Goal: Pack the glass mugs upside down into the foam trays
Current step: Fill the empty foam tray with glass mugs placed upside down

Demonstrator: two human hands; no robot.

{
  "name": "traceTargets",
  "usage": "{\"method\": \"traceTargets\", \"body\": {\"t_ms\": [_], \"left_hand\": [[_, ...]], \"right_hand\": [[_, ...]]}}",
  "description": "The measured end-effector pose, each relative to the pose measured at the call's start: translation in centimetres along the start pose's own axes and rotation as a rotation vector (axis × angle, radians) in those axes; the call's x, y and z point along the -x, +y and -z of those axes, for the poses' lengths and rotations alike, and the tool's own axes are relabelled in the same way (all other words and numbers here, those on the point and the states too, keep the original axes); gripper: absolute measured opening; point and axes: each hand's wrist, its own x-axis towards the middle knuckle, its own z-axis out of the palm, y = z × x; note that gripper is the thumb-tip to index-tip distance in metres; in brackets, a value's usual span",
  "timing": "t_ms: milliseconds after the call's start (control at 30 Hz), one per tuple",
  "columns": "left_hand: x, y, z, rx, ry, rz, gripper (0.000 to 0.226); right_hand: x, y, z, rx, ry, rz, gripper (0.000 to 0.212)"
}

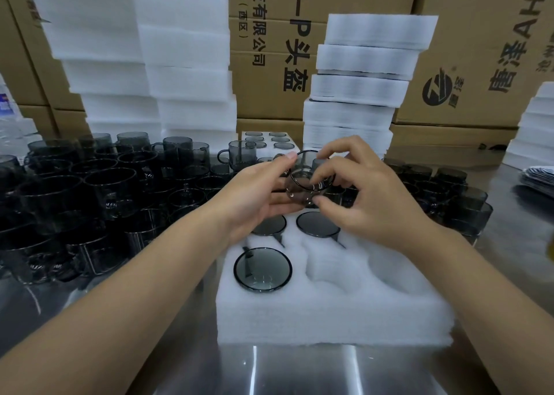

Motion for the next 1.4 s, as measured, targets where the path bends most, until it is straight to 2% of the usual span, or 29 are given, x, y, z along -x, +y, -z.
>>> {"method": "traceTargets", "body": {"t_ms": [167,333,633,733,900,1000,1133,1400], "left_hand": [[0.0,0.0,0.0,0.004,-0.013,0.004,0.029],[0.0,-0.1,0.2,0.034,-0.050,-0.036,0.020],[0.2,0.0,0.2,0.019,-0.073,-0.069,0.037],[0.2,0.1,0.3,0.028,-0.084,-0.043,0.049],[0.0,0.0,0.7,0.118,-0.105,0.012,0.052],[-0.2,0.0,0.9,0.160,-0.144,0.021,0.036],[-0.2,0.0,0.9,0.219,-0.161,0.030,0.027],[-0.1,0.0,1.0,0.163,-0.162,0.054,0.026]], "right_hand": [[-0.1,0.3,0.1,0.000,-0.027,-0.056,0.059],[0.0,0.8,-0.1,0.005,-0.094,-0.088,0.075],[0.1,0.9,-0.2,0.029,-0.124,-0.095,0.076],[0.1,0.9,-0.2,0.007,-0.122,-0.088,0.073],[0.1,0.9,-0.1,-0.050,-0.107,-0.112,0.078],[0.1,0.8,-0.1,-0.049,-0.078,-0.116,0.077],[0.0,0.4,0.0,-0.056,-0.046,-0.138,0.070],[0.0,0.3,0.1,-0.069,-0.022,-0.163,0.066]]}}
